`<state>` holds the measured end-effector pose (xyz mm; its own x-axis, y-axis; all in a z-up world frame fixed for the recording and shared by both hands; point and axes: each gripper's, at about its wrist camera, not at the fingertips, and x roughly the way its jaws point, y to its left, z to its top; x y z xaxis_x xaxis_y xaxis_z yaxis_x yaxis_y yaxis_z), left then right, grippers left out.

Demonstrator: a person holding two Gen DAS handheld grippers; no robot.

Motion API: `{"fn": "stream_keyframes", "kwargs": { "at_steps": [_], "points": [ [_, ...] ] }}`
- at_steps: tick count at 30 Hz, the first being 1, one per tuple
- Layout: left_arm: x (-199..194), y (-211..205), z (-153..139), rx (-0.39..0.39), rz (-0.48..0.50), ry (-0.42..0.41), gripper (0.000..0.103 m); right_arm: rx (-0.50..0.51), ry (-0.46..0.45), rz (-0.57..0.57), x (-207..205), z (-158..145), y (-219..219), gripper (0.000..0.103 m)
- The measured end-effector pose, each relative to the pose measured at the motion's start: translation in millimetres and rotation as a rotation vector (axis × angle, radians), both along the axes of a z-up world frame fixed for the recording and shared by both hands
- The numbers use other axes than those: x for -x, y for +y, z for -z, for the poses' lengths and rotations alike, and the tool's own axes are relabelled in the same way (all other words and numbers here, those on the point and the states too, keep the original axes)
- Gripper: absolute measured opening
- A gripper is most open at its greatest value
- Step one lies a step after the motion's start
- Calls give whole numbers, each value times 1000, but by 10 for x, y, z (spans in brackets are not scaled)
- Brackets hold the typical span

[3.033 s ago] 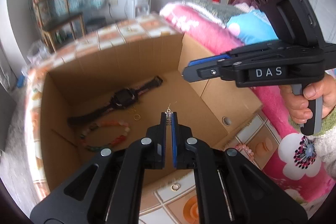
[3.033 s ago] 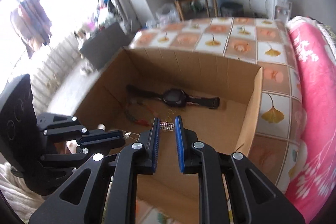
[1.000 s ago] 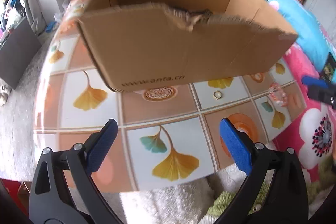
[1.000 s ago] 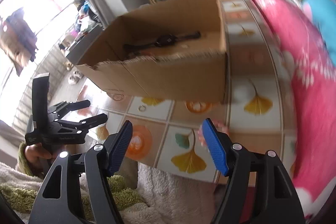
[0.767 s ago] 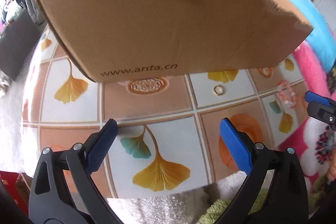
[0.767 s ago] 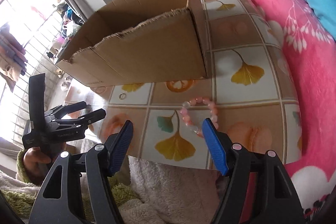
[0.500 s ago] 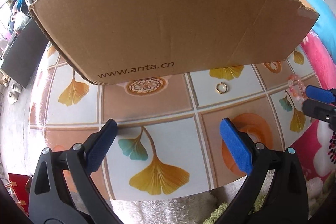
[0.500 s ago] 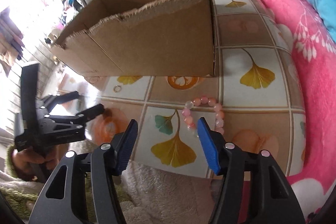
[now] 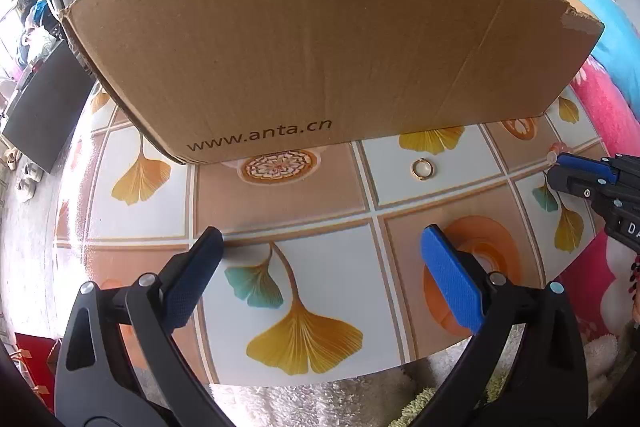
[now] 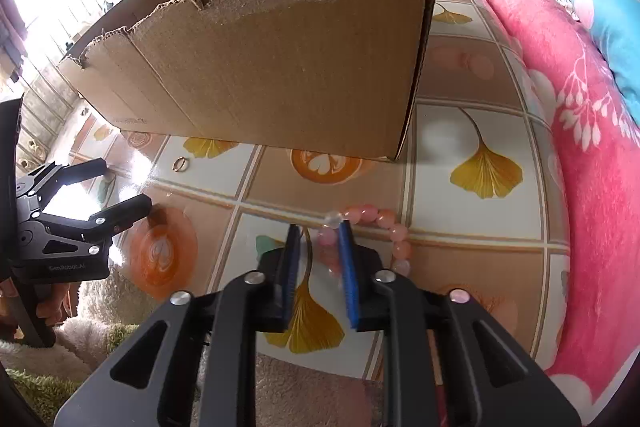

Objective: Organize jewelry
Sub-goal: 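Close the right tool on the pink bead bracelet and lift it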

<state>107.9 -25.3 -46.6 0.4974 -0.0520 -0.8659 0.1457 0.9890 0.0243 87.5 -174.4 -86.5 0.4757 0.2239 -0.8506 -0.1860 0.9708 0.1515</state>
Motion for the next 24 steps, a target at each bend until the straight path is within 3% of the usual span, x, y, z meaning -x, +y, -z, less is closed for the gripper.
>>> {"fn": "stream_keyframes", "kwargs": {
  "at_steps": [1, 12, 17, 19, 21, 24],
  "points": [
    [11, 5, -4, 1, 0, -3, 96, -10, 1, -3, -10, 3, 5, 10],
    [125, 89, 6, 25, 29, -47, 94, -64, -9, -13, -105, 11, 20, 10],
    [240, -2, -180, 104, 120, -164, 94, -85, -14, -7, -72, 37, -44, 10],
    [269, -109, -219, 96, 164, -198, 90, -95, -14, -8, -69, 42, -63, 10],
    [251, -208, -190, 68, 193, -192, 69, -102, -13, -8, -57, 51, -84, 10],
    [191, -268, -147, 70, 208, -167, 53, -106, -14, -10, -36, 53, -95, 10]
  ]
}}
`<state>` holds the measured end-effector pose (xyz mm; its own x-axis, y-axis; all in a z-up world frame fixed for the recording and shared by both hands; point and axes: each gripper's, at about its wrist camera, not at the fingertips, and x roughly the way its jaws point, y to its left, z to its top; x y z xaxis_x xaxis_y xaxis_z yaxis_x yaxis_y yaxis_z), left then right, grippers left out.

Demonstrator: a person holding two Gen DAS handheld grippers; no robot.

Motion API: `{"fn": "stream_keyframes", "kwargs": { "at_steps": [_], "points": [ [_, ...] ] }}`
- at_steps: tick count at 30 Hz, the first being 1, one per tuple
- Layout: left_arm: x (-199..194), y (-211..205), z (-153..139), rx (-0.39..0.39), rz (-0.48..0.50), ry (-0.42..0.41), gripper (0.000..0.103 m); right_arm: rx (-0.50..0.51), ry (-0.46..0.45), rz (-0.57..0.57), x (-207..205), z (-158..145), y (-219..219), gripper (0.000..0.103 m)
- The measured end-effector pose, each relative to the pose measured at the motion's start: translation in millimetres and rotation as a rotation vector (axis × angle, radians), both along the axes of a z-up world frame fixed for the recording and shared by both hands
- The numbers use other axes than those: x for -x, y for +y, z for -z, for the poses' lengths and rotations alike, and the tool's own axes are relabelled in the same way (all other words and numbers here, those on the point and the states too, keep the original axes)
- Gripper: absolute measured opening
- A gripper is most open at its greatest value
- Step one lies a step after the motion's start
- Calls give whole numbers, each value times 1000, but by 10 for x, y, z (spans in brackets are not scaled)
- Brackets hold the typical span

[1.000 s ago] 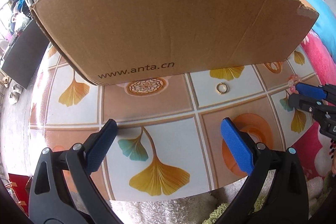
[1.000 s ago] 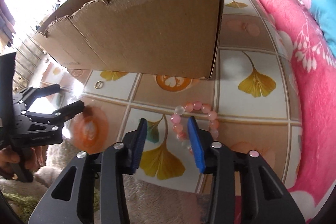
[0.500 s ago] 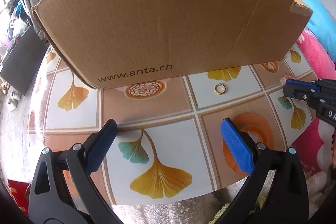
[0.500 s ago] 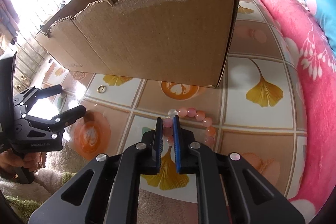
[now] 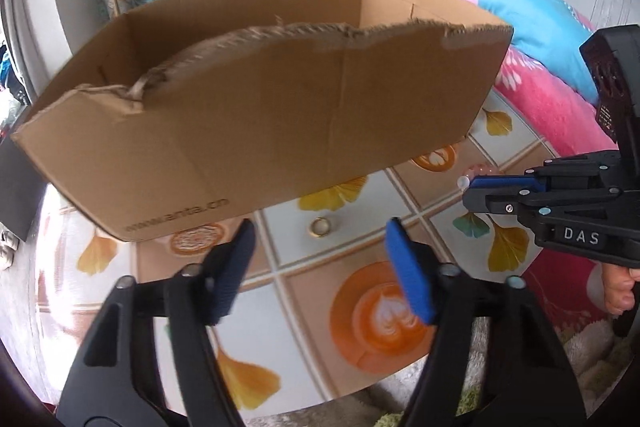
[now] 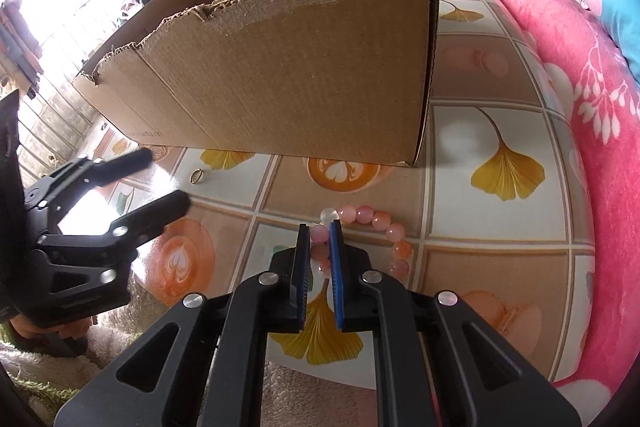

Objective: Organize jewelry
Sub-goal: 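Close the right tool on the pink bead bracelet and lift it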

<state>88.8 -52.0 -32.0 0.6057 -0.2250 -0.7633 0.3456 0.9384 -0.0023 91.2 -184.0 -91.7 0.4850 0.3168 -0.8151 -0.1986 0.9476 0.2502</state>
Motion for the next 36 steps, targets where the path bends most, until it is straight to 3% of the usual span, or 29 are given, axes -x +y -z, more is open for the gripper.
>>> {"fn": "stream_keyframes", "kwargs": {
  "at_steps": [5, 6, 11, 19, 25, 36],
  "points": [
    [-76, -22, -63, 28, -3, 9, 39, -6, -3, 0, 32, -1, -18, 10],
    [-89, -12, -55, 34, -3, 15, 33, -7, -3, 0, 40, 0, -16, 10],
    [-178, -44, 76, 27, -6, 56, 22, -16, -1, 0, 51, 2, -32, 10],
    [-183, -76, 84, -1, 0, 37, 19, -22, 0, 1, 47, -4, -32, 10],
    [-230, -115, 99, -17, -1, 22, 10, -22, 0, 2, 48, -3, -34, 10],
    [-225, -122, 98, -28, 7, 8, 10, -33, 4, 13, 40, -5, -54, 10]
  ]
}}
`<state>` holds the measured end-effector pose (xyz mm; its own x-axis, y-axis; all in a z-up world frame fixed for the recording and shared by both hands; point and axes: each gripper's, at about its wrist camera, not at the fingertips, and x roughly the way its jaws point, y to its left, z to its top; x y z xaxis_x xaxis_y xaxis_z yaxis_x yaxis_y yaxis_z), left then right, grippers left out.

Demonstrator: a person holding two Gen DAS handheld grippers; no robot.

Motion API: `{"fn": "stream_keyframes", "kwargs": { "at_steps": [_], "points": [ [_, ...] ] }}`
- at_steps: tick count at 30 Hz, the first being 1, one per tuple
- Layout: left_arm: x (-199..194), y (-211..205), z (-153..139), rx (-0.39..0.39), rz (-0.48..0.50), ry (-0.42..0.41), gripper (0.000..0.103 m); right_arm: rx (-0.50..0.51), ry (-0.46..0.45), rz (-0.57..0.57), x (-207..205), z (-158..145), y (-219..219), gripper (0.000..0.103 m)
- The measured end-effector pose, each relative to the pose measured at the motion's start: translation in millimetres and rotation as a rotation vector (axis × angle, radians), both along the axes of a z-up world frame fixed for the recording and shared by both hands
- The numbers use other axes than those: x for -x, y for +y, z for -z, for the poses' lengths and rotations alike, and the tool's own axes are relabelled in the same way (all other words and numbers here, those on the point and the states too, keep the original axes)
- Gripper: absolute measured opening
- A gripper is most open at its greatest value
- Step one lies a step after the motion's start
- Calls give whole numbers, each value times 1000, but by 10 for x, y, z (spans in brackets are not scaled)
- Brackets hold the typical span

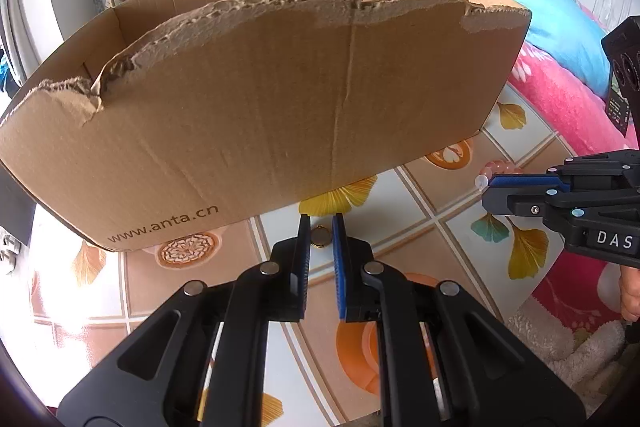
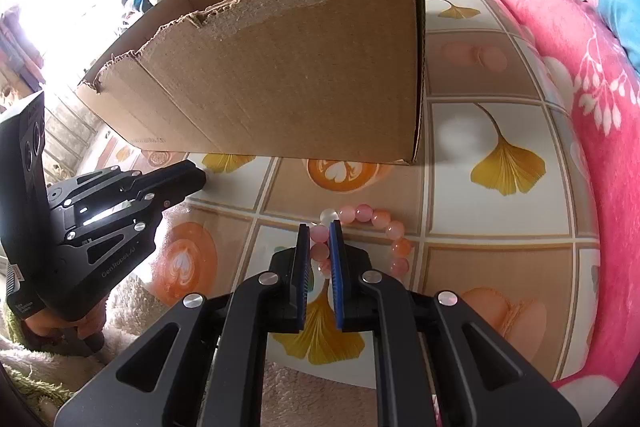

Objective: Organize jewelry
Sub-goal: 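Close the right tool on the pink bead bracelet and lift it, then carry the bracelet over the box with the right tool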

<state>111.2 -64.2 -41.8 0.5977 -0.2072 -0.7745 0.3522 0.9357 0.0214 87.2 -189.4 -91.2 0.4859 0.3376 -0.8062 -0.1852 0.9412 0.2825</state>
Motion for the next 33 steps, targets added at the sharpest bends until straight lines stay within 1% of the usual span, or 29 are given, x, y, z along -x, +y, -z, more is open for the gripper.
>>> {"fn": "stream_keyframes", "kwargs": {
  "at_steps": [6, 12, 16, 20, 24, 26, 31, 33],
  "points": [
    [43, -1, -42, -1, 6, -15, 10, -9, 7, 9, -6, -17, -20, 10],
    [113, 20, -134, 2, 10, -42, 10, -41, -17, 24, 25, -124, -77, 10],
    [168, 38, -213, 8, 14, -64, 10, -84, -31, 42, 60, -207, -141, 10],
    [245, 57, -314, 20, 25, -87, 10, -169, -39, 71, 86, -286, -271, 10],
    [364, 98, -505, 51, 48, -118, 10, -240, -56, 84, 110, -386, -358, 10],
    [419, 120, -615, 71, 65, -138, 10, -257, -68, 84, 151, -452, -359, 10],
    [508, 173, -951, 106, 102, -205, 10, -307, -119, 62, 212, -701, -367, 10],
    [518, 214, -1092, 115, 108, -238, 10, -324, -151, 47, 233, -849, -360, 10]
  ]
}}
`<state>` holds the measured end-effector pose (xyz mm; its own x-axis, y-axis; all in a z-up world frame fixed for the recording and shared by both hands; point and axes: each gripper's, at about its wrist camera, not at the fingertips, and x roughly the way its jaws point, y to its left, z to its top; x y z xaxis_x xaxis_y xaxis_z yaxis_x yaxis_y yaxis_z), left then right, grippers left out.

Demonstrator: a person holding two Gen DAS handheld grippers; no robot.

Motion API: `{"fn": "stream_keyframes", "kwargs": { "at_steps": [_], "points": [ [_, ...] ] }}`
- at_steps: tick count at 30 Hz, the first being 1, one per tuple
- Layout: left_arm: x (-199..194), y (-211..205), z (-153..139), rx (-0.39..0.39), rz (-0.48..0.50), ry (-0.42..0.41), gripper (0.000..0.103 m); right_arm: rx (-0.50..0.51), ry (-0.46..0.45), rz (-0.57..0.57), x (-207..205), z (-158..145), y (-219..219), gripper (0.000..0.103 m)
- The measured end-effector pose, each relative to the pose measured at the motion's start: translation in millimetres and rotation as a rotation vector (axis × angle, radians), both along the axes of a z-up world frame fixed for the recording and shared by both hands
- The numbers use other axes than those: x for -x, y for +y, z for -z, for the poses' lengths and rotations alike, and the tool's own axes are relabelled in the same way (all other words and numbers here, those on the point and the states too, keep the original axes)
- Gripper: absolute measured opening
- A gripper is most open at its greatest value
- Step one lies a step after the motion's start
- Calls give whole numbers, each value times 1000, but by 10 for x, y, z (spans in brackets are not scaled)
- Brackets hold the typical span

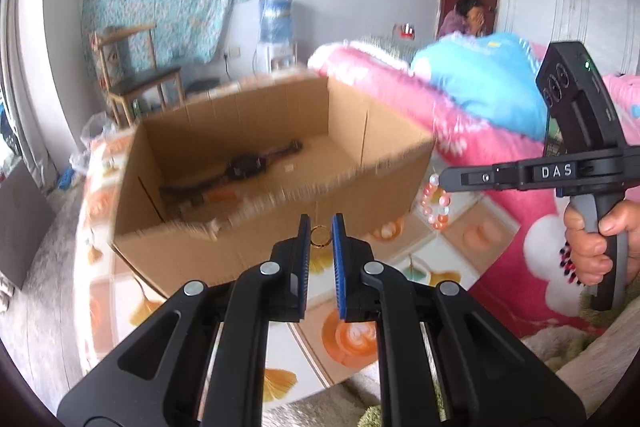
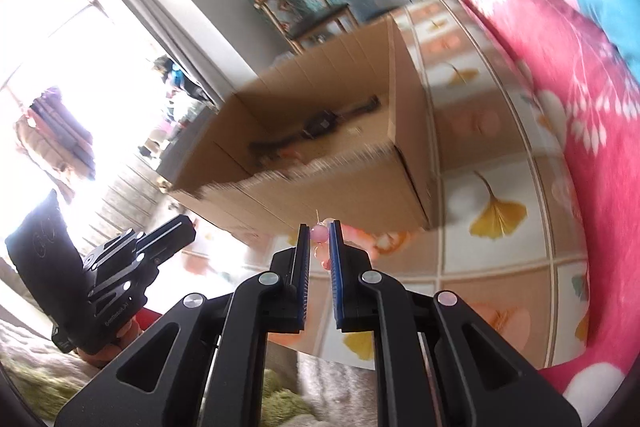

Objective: Organize jewelry
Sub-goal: 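Carry the bracelet over the box with the right tool, then open the right tool to drop the bracelet into the box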

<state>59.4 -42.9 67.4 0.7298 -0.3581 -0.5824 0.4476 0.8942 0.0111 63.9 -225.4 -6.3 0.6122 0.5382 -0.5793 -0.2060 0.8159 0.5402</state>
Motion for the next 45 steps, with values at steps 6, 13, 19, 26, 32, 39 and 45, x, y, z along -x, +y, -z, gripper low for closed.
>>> {"fn": "stream_keyframes", "kwargs": {
  "at_steps": [6, 13, 19, 26, 32, 39, 45],
  "points": [
    [-72, 96, -388, 8, 0, -89, 10, -23, -122, -45, 5, -492, 22, 10],
    [-627, 145, -476, 20, -33, 7, 10, -10, -255, -102, -282, -919, 98, 10],
    [-1342, 210, -62, 88, -13, 302, 10, 1, -222, -132, -768, -811, 114, 10],
    [-1829, 178, 460, 40, -27, 538, 10, 57, -79, -162, -1287, -432, 205, 10],
    [-1941, 192, 628, 22, -48, 599, 22, 88, -49, -173, -1476, -343, 204, 10],
    [-1903, 297, 521, 56, -97, 548, 31, 107, -41, -174, -1552, -352, 177, 10],
    [-1649, 472, 219, 92, -168, 416, 47, 155, 1, -193, -1646, -290, 216, 10]
  ]
}}
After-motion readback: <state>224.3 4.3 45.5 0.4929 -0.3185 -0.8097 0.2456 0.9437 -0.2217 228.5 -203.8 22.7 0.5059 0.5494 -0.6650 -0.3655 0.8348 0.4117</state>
